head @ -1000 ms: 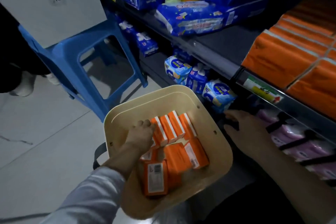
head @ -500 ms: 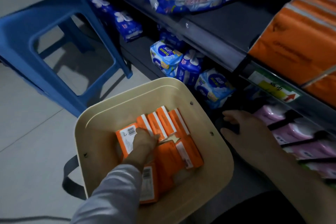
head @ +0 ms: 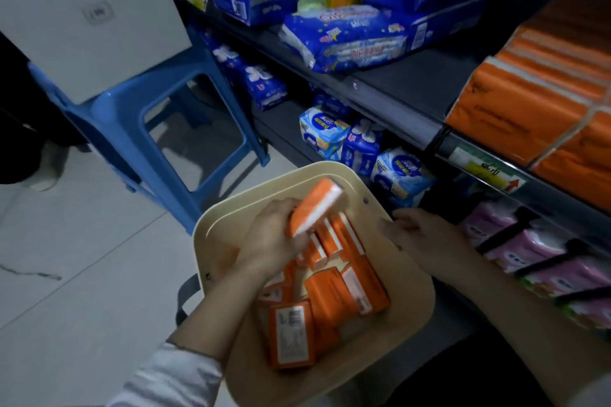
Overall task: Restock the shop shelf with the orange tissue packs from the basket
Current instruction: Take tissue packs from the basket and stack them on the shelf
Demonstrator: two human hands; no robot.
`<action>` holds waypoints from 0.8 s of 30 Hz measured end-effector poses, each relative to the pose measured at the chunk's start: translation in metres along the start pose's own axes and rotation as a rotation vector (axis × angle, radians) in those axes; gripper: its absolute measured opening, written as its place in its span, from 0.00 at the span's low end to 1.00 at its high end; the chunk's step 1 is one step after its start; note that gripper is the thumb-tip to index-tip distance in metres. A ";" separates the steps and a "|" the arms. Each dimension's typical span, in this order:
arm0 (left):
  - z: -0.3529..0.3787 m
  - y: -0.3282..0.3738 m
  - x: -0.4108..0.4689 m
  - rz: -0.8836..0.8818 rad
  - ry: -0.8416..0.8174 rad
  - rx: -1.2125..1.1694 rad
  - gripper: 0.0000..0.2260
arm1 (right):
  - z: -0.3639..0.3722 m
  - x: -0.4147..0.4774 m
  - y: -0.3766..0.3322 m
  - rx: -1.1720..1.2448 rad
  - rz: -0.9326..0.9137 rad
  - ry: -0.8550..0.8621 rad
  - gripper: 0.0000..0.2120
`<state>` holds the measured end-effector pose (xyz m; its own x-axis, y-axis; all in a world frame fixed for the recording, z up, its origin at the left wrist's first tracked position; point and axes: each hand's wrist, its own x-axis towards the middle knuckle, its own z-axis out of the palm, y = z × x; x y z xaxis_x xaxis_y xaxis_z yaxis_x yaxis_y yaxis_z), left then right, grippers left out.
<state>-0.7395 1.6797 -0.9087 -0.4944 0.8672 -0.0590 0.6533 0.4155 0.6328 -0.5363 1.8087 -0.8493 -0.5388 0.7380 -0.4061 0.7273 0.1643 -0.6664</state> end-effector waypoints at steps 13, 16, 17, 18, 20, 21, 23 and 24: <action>0.037 0.021 -0.021 0.107 0.097 0.040 0.37 | -0.011 -0.006 0.007 0.433 0.108 0.123 0.18; 0.056 -0.014 -0.007 -0.335 0.008 -0.091 0.33 | -0.015 0.001 0.018 0.262 0.081 0.216 0.25; 0.063 -0.024 -0.003 -0.438 -0.007 -0.125 0.30 | -0.016 0.004 0.021 0.227 0.073 0.232 0.25; 0.068 -0.029 -0.001 -0.526 -0.028 -0.152 0.29 | -0.016 0.006 0.024 0.202 0.067 0.238 0.25; 0.085 -0.041 0.007 -0.648 -0.094 -0.215 0.30 | -0.015 0.012 0.031 0.172 0.058 0.230 0.25; 0.093 -0.046 0.011 -0.678 -0.124 -0.249 0.34 | -0.015 0.015 0.034 0.171 0.058 0.223 0.26; 0.123 -0.068 0.022 -0.713 -0.127 -0.307 0.43 | -0.014 0.021 0.040 0.183 0.065 0.208 0.27; 0.141 -0.081 0.028 -0.739 -0.124 -0.316 0.44 | -0.013 0.023 0.041 0.188 0.072 0.202 0.27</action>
<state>-0.7254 1.7085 -1.0700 -0.6558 0.4305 -0.6202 -0.0190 0.8118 0.5836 -0.5132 1.8414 -0.8781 -0.3796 0.8618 -0.3365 0.6590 -0.0034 -0.7521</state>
